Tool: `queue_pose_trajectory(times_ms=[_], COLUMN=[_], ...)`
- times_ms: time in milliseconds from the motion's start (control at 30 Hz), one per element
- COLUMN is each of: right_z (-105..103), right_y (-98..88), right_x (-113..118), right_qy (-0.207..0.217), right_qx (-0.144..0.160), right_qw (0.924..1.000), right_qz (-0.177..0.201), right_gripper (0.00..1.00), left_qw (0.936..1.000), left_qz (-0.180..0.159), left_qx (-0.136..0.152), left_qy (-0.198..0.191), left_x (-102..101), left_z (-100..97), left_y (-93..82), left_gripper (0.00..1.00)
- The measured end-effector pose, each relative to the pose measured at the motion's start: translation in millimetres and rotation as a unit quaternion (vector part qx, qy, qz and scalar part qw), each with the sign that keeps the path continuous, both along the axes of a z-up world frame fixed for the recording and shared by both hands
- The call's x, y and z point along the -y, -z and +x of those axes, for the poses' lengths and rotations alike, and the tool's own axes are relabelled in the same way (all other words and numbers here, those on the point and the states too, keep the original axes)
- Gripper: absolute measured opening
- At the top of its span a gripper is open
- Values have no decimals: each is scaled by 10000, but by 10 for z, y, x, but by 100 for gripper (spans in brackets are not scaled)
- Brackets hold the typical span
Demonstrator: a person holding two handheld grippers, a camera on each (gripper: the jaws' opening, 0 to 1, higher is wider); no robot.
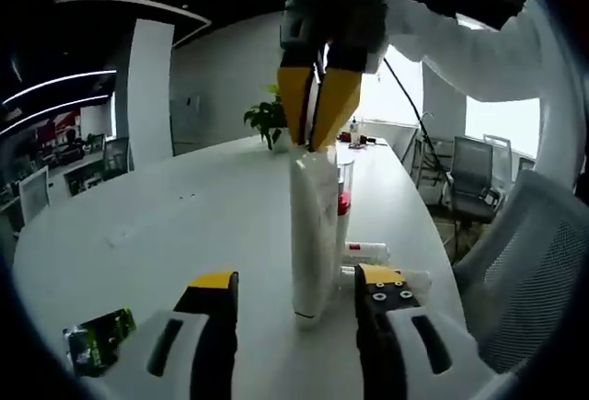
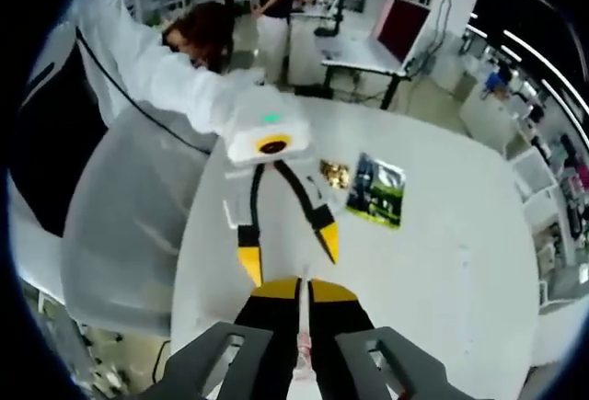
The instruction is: Arrange the skincare products in the storage area until every visible bottle or jar stands upright without overlapping.
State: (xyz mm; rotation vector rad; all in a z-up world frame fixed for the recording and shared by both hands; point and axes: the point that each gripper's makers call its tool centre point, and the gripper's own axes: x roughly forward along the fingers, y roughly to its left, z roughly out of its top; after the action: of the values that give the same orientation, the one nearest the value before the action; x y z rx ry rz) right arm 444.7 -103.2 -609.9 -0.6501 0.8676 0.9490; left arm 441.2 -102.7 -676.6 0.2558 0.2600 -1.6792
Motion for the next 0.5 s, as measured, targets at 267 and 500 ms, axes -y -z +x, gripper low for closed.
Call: queue_pose_trajectory(times_ms=[267, 500], right_z=[-13, -42], right_y=[-58, -129], right_x=[89, 139], right_qy=[140, 419], right_qx=[218, 343], right_qw=[9997, 9984], right_qz=[-20, 169], right_gripper=[0, 5], left_qw=[10000, 9997], left_qz=[0, -28], left_qx=[-12, 14], left_qy=[-96, -257], left_x=[-127, -253], left_z=[8, 75], left_y=[-64, -184], left_gripper=[48, 52])
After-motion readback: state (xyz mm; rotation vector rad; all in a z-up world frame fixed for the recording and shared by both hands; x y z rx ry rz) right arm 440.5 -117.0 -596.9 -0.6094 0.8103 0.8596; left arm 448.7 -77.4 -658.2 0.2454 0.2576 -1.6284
